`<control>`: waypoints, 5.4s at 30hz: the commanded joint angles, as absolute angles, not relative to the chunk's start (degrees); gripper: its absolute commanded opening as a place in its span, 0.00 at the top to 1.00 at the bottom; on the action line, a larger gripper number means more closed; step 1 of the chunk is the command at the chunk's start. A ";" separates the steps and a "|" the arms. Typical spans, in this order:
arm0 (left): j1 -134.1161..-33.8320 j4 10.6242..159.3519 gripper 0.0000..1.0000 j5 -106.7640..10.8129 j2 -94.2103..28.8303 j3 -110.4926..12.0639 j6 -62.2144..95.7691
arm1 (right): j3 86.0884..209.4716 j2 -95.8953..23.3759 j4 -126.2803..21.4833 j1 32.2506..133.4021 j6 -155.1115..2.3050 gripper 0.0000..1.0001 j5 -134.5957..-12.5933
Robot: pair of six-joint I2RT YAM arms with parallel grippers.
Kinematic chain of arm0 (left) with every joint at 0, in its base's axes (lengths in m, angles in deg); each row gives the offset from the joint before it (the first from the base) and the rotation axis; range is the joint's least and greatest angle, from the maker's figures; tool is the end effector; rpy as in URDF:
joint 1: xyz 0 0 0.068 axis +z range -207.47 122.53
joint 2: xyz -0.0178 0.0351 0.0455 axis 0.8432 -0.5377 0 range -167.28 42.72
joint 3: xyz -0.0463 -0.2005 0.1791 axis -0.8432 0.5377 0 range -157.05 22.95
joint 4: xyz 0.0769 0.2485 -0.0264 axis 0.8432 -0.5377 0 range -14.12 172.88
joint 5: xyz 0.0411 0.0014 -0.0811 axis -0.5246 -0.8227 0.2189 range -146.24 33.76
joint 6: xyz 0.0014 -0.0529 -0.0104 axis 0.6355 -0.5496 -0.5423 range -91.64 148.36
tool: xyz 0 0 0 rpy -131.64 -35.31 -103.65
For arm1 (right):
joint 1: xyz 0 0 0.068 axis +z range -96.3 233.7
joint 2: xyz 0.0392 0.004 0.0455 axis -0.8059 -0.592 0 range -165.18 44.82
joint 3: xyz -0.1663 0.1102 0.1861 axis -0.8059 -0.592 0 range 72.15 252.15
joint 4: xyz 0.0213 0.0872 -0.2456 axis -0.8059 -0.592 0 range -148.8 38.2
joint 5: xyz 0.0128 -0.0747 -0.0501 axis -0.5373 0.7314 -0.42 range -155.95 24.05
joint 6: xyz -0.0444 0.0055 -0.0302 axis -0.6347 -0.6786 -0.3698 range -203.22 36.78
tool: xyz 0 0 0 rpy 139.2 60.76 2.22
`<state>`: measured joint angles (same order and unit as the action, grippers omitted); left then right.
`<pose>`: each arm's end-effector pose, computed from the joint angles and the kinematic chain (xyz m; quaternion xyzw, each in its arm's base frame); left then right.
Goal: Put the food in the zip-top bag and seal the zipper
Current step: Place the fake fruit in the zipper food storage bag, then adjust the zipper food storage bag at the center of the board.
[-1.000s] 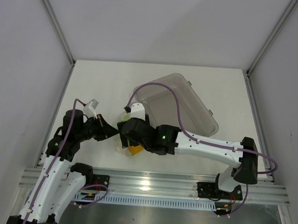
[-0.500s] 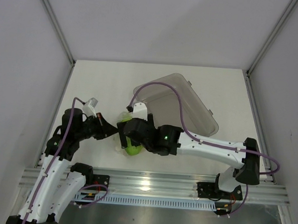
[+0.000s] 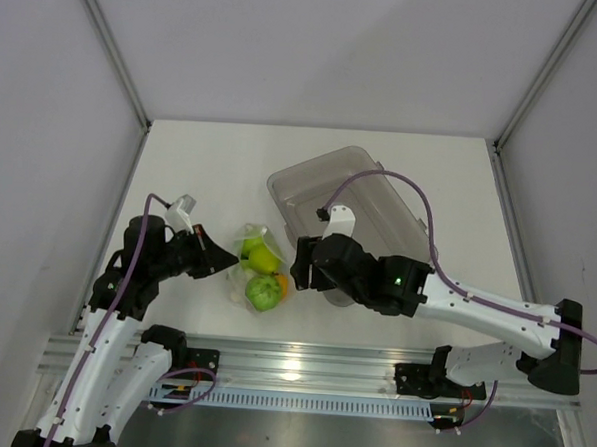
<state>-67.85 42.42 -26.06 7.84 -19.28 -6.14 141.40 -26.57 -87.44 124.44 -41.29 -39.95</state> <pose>0.1212 -0.0404 0.2981 -0.0562 0.8561 -0.3871 0.3377 0.1026 0.2465 0.3495 -0.1217 0.8720 0.2449 0.4059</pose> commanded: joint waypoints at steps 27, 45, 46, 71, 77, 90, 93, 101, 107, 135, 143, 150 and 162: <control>-68.11 37.89 0.99 -23.72 10.28 -35.54 -6.80 | 158.87 -39.29 -85.90 123.66 -44.72 1.00 -45.46; -68.11 35.51 0.99 -24.33 10.19 -35.97 -6.00 | 166.86 -43.86 -92.92 119.09 -44.72 1.00 -52.76; -68.11 35.42 0.99 -24.33 10.54 -37.24 -6.36 | 168.20 -43.77 -93.54 118.92 -44.72 1.00 -53.81; -68.11 37.27 0.99 -26.97 13.63 -24.52 -7.51 | 176.84 -51.06 -103.33 107.93 -50.44 1.00 -75.08; -68.11 34.47 0.99 -27.58 16.43 -31.21 -7.59 | 181.64 -52.30 -106.90 109.42 -51.31 1.00 -72.37; -69.87 40.87 0.99 -29.52 10.91 -21.18 -8.03 | 170.50 -51.85 -96.81 111.61 -50.87 1.00 -76.77; -69.87 42.80 0.99 -29.95 10.37 -18.44 -8.03 | 173.03 -53.70 -97.50 113.90 -51.14 1.00 -73.96; -69.87 43.86 0.99 -26.09 12.66 -22.74 -12.07 | 177.26 -56.78 -98.39 117.16 -51.40 1.00 -72.55; -69.87 45.35 0.99 -24.69 13.98 -24.68 -14.36 | 177.44 -57.57 -95.31 118.30 -50.00 0.99 -74.39; -69.87 45.09 0.99 -24.86 12.48 -20.20 -11.63 | 164.27 -42.38 -98.03 120.32 -44.90 0.44 -59.54; -69.87 46.41 0.99 -24.16 11.95 -20.11 -12.77 | 150.83 -37.63 -97.16 123.74 -37.71 0.07 -55.94; -69.87 46.50 0.99 -23.81 11.34 -20.37 -12.78 | 141.42 -35.69 -90.74 123.66 -32.43 0.01 -55.24; -69.87 46.85 0.99 -22.66 11.43 -19.15 -12.51 | 138.24 -38.49 -76.51 122.87 -29.43 0.56 -60.68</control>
